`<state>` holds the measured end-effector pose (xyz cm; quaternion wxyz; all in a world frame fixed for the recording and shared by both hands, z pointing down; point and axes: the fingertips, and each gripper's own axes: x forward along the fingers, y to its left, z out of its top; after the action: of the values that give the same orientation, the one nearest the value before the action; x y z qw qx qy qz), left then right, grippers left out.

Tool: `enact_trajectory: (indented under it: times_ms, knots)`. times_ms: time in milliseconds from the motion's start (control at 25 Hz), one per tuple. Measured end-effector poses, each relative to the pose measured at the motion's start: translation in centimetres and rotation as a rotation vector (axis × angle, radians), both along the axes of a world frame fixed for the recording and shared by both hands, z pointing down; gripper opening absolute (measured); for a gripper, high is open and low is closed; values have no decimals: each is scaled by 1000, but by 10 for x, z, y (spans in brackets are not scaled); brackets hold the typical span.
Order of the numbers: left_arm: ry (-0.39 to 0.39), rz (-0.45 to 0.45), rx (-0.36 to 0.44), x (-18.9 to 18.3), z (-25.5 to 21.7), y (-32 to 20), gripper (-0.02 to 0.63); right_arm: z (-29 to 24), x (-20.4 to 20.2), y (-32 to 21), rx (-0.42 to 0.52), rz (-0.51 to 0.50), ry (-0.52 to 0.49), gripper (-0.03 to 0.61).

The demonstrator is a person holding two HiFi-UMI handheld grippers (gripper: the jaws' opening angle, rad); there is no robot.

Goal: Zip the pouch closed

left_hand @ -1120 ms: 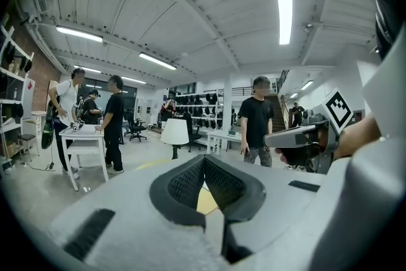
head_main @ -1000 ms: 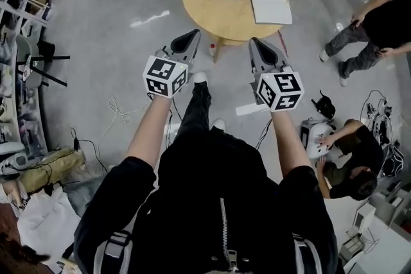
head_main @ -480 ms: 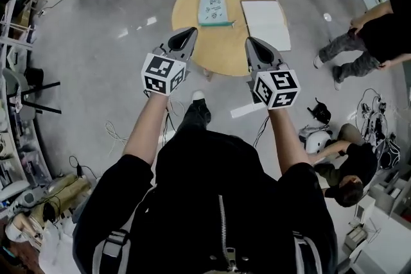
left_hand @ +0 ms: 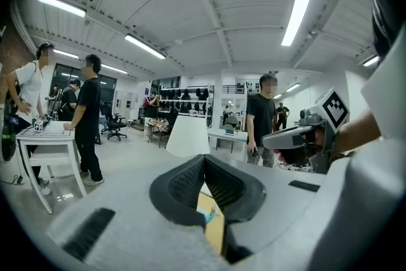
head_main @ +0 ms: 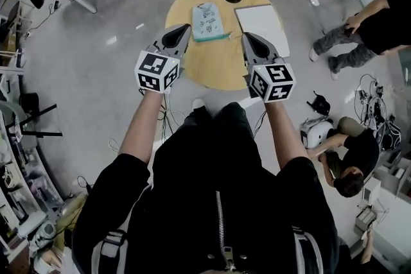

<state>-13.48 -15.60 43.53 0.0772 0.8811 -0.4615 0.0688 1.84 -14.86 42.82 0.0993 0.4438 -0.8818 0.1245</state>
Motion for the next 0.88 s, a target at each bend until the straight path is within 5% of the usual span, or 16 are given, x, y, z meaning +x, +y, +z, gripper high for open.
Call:
enact_trajectory:
  times_ms: [880]
  knots:
    - [-11,46,-110,36,50,-91,8,53,27,-98,-93,14,11,5]
